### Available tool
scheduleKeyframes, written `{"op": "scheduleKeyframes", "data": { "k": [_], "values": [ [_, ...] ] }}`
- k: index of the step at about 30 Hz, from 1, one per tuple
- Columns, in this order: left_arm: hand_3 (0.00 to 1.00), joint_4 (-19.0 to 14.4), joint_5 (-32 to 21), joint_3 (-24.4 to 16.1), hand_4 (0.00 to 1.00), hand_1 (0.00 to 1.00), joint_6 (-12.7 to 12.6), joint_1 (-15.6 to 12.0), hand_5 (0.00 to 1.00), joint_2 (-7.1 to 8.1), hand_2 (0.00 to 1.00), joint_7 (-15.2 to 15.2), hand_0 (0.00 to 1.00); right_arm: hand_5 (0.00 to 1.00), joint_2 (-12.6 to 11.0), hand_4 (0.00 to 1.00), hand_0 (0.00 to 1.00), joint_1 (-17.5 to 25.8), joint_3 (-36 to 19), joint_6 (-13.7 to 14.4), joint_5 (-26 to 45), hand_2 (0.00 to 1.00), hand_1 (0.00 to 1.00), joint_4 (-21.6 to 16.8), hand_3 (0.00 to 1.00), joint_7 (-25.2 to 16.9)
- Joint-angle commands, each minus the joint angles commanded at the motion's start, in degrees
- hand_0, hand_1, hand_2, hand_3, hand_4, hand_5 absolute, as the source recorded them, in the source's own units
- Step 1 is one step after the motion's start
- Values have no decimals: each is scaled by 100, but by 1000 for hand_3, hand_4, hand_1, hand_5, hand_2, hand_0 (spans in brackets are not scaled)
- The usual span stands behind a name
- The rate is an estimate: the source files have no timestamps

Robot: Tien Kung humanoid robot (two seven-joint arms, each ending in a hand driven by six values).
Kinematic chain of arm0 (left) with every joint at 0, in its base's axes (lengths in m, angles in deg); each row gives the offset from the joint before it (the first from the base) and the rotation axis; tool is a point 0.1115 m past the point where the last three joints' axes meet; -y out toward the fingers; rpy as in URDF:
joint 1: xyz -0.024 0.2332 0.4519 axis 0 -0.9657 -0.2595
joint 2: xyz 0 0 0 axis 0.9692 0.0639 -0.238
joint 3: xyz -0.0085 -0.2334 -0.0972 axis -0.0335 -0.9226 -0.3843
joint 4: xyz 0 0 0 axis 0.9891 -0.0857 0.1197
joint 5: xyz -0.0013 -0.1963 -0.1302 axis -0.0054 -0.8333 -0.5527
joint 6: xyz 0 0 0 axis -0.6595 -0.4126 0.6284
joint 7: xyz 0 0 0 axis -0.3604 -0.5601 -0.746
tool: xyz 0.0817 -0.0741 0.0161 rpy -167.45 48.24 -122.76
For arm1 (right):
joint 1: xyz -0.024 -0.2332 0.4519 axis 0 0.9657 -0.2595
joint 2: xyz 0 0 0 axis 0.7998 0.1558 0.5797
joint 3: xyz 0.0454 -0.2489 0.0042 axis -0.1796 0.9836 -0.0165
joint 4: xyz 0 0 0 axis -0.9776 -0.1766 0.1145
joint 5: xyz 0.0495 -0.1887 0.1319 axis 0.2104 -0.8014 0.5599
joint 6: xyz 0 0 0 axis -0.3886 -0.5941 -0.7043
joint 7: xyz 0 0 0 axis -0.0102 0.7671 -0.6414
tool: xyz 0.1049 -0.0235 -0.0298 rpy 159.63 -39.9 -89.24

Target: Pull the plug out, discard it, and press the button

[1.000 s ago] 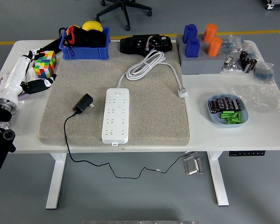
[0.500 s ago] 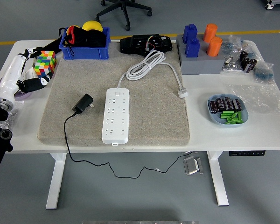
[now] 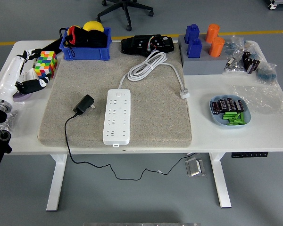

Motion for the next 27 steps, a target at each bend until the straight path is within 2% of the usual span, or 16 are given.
{"op": "scheduleKeyframes", "data": {
  "k": [27],
  "values": [
    [835,-63,85,-135,714,871,146,-28,31,-14,817,122,873,658,57,883,767,34,-1,2,6,724,729,-4,713,6]
  ]
}}
